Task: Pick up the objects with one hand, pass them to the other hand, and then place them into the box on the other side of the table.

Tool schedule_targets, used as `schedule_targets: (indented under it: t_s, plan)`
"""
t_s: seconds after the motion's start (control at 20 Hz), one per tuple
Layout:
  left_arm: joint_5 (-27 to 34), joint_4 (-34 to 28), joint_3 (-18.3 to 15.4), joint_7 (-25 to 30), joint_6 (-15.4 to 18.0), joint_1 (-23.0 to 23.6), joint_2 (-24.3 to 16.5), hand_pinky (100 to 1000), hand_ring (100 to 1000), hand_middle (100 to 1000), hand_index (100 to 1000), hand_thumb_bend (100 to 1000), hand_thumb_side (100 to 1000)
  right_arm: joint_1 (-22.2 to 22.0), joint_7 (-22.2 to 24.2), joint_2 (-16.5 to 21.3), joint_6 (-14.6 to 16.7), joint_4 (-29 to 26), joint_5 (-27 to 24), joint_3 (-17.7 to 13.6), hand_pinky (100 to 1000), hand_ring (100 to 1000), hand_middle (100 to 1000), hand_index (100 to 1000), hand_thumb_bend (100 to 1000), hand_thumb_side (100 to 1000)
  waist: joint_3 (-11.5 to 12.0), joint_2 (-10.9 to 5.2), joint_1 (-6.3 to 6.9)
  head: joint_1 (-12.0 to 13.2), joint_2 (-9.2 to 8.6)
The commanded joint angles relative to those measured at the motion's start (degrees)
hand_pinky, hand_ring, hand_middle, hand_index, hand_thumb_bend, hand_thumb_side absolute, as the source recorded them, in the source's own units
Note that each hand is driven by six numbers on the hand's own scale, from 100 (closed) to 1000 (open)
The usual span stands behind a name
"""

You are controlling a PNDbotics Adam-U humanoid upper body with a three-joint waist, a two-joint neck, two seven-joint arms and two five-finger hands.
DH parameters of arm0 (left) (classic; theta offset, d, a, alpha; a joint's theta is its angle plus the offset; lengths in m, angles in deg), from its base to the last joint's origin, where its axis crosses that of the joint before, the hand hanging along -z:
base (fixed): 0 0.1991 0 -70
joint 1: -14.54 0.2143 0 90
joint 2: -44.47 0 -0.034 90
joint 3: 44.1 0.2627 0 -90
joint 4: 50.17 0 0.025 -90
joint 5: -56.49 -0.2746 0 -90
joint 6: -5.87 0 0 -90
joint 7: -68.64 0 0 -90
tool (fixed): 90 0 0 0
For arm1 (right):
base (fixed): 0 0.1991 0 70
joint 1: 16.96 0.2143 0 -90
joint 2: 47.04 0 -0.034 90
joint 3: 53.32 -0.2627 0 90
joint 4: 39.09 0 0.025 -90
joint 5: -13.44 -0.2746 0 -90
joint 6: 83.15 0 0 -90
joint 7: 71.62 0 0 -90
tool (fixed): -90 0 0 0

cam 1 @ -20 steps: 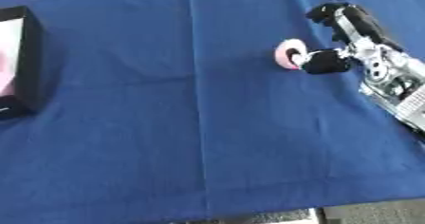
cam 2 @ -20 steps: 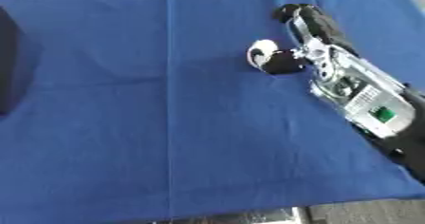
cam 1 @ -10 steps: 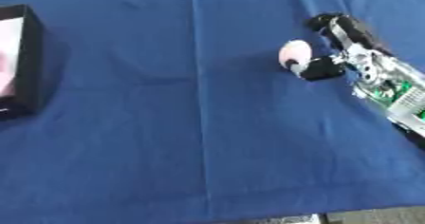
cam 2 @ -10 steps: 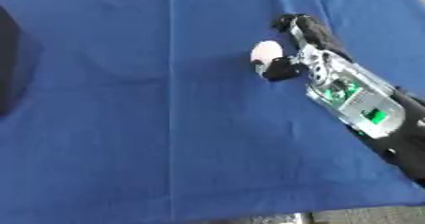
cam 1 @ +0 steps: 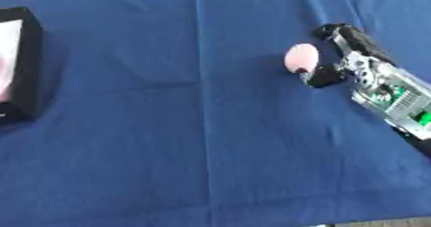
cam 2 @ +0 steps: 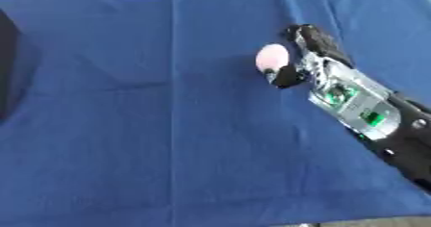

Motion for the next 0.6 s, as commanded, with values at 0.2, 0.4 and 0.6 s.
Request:
schedule_targets:
  t_s: [0.2,0.4,0.6]
  plan:
    - [-0.7,-0.9,-0.4,0.0,0.3,-1.1,-0.9,912,781,758,759,100,419,1.2,-0.3,2.4,0.0,2.0,0.3,-1.0,765,857,788,838,411,100,0.6,-0.3,0.3,-0.8,-1.17]
    - [-0.8,-1.0,-0.4,-0.1,0.4,-1.1,-0.8,909,781,758,759,100,419,1.5,-0.4,2.4,0.1,3.2,0.4,-0.9,770,857,788,838,401,100,1.1,0.17,0.48,-1.2,-1.54]
    - [-1.0,-1.1,-0.3,-0.1,0.4,-1.1,-0.7,908,781,758,759,100,418,1.6,0.3,2.6,0.1,4.3,1.2,-0.7,786,856,787,840,404,100,1.7,0.69,0.55,-1.7,-1.92]
